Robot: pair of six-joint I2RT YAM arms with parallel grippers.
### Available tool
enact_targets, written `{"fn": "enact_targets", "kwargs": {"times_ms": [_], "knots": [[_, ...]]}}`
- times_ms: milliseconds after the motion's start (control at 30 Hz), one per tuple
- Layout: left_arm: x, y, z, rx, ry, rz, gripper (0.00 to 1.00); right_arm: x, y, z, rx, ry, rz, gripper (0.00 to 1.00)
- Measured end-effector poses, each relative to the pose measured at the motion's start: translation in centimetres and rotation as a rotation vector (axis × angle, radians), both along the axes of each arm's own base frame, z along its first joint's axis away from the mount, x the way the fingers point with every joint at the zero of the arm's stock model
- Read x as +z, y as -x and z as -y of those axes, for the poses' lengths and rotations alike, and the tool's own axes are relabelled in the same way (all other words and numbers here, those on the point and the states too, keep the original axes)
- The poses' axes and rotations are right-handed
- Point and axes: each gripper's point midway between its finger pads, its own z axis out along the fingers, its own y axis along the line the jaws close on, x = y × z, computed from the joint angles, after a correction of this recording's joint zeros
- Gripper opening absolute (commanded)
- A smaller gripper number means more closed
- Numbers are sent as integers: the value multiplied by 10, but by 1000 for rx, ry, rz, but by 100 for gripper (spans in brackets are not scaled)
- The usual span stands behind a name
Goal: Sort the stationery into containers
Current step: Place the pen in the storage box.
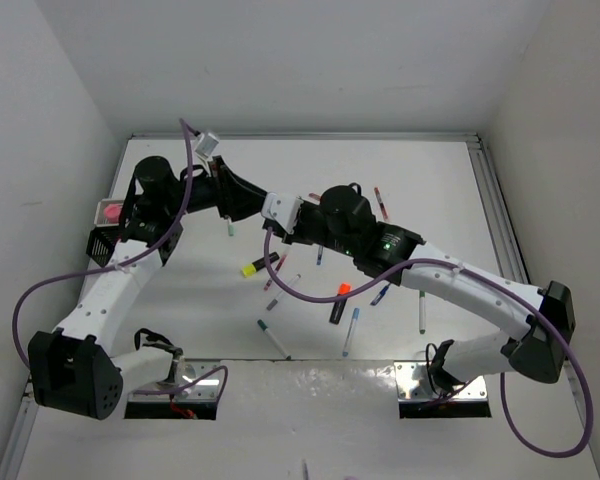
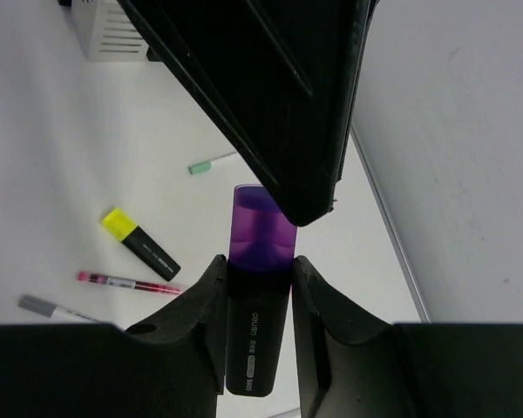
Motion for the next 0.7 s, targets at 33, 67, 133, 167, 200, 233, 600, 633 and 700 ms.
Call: {"fn": "enact_targets", "kwargs": {"times_ms": [33,67,133,167,200,233,600,633,700], "knots": [[-2,0,1,-3,-5,-5,58,0,0,-1,1,1,0,0],[-4,0,1,-5,-10,-9,57,0,1,-1,2,1,0,0],[-8,0,2,-7,-18,-18,56,1,2,-2,6,-4,2,0],[-11,-1,2,-7,-23,-23,55,1,3,-3,8,-5,3,0],[-13,-2,2,-4,-29,-28,54,1,3,-4,9,-7,3,0],[-16,-2,2,-3,-34,-33,54,2,4,-4,11,-10,4,0],[-25,-1,1,-8,-69,-42,40,-1,2,-11,7,-11,10,0],[-26,-1,1,-10,-73,-41,37,-2,1,-11,6,-10,9,0],[-27,0,1,-13,-78,-40,31,-4,0,-12,2,-7,9,0]]}}
